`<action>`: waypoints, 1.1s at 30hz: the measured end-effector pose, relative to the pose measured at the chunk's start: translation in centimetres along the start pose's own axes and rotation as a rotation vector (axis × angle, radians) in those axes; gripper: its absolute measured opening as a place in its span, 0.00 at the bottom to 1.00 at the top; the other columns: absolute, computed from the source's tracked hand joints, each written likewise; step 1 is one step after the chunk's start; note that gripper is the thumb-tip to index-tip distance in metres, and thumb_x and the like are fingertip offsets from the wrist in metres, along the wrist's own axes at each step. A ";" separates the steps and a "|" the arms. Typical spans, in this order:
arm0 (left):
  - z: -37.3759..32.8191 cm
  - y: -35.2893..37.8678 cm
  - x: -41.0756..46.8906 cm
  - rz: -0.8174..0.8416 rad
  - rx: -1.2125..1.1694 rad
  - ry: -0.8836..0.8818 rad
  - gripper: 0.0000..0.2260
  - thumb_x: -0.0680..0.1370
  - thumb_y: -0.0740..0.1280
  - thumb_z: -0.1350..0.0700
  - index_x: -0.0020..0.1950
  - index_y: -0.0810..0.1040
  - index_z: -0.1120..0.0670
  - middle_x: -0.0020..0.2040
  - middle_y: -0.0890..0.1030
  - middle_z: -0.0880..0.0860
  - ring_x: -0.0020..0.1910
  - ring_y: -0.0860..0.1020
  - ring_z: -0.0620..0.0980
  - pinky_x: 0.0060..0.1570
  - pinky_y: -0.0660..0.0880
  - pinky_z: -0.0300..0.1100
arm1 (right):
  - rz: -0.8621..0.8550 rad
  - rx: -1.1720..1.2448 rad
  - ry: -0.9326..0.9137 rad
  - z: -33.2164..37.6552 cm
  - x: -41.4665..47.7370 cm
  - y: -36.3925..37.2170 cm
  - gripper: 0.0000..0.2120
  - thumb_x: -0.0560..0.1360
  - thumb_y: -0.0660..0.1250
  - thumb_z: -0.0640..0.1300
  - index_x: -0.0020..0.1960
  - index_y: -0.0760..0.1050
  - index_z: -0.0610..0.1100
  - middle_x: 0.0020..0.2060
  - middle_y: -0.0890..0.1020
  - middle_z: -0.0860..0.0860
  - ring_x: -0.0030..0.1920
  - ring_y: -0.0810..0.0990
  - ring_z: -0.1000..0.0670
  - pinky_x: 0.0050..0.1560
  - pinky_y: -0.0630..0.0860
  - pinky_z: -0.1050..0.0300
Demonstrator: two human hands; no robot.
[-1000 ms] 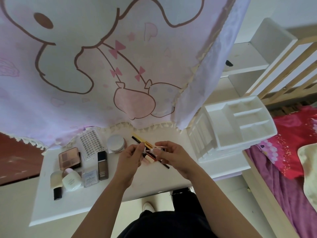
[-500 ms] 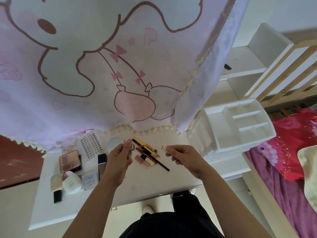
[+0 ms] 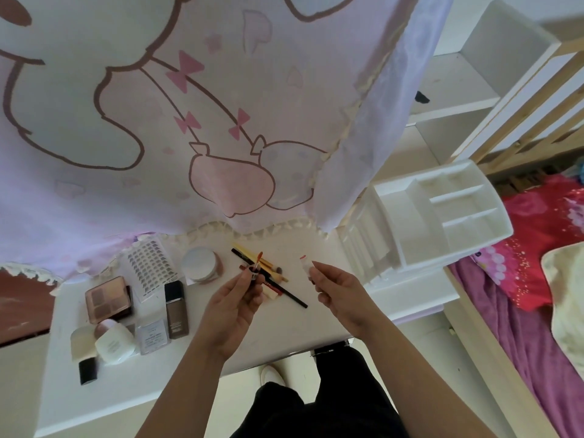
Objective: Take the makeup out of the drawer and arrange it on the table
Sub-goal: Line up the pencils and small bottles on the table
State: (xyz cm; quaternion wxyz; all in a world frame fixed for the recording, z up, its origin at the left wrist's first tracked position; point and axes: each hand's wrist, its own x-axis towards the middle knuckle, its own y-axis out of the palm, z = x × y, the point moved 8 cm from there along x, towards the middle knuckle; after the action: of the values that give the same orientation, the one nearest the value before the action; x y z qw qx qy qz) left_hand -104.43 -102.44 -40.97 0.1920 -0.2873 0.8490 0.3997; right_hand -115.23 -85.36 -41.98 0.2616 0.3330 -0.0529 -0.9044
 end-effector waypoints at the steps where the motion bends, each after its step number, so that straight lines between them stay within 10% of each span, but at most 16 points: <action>1: 0.5 0.1 0.4 -0.001 0.007 -0.015 0.11 0.76 0.66 0.57 0.54 0.83 0.62 0.48 0.83 0.59 0.41 0.80 0.48 0.40 0.80 0.37 | -0.018 0.022 -0.007 -0.3 0.4 -0.4 0.18 0.69 0.76 0.55 0.57 0.85 0.50 0.42 0.79 0.51 0.44 0.73 0.53 0.52 0.74 0.59; 7: 3.8 1.0 4.7 0.008 0.020 -0.070 0.12 0.73 0.68 0.65 0.56 0.80 0.65 0.55 0.83 0.62 0.54 0.83 0.54 0.52 0.80 0.39 | -0.182 -0.025 -0.052 -1.5 4.2 -3.4 0.09 0.75 0.75 0.42 0.55 0.85 0.45 0.44 0.85 0.50 0.44 0.83 0.51 0.53 0.80 0.62; 12: 6.0 0.4 9.2 -0.033 0.087 -0.078 0.16 0.75 0.67 0.65 0.62 0.74 0.66 0.56 0.82 0.65 0.58 0.82 0.58 0.55 0.80 0.42 | -0.395 -0.410 -0.121 -2.5 8.3 -6.2 0.08 0.73 0.76 0.52 0.52 0.83 0.56 0.44 0.85 0.61 0.44 0.84 0.59 0.46 0.73 0.66; 19: 5.7 1.6 14.1 -0.073 0.859 0.171 0.08 0.79 0.69 0.54 0.54 0.72 0.49 0.55 0.82 0.41 0.55 0.81 0.43 0.53 0.77 0.39 | -0.572 -0.695 -0.323 -3.8 12.4 -7.8 0.10 0.76 0.72 0.53 0.57 0.81 0.55 0.47 0.82 0.58 0.44 0.82 0.57 0.49 0.80 0.58; 23: 5.7 2.7 16.1 -0.074 1.252 0.431 0.09 0.75 0.74 0.54 0.54 0.79 0.48 0.54 0.76 0.44 0.54 0.75 0.44 0.51 0.72 0.32 | -0.644 -0.801 -0.394 -3.8 13.0 -8.1 0.11 0.76 0.71 0.57 0.57 0.81 0.56 0.48 0.81 0.60 0.42 0.81 0.57 0.43 0.79 0.59; 33: 6.2 2.4 18.4 -0.119 1.423 0.492 0.09 0.75 0.73 0.53 0.55 0.83 0.50 0.48 0.80 0.45 0.49 0.75 0.46 0.49 0.68 0.33 | -0.694 -1.016 -0.515 -3.6 13.5 -7.8 0.12 0.77 0.69 0.57 0.59 0.82 0.57 0.50 0.80 0.59 0.39 0.81 0.54 0.34 0.78 0.55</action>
State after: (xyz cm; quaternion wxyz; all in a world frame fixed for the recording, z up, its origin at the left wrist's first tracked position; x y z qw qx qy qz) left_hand -119.43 -102.43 -53.62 0.1574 -0.2206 0.9037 -0.3316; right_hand -125.08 -85.28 -54.61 0.0587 -0.0604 0.4294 -0.8992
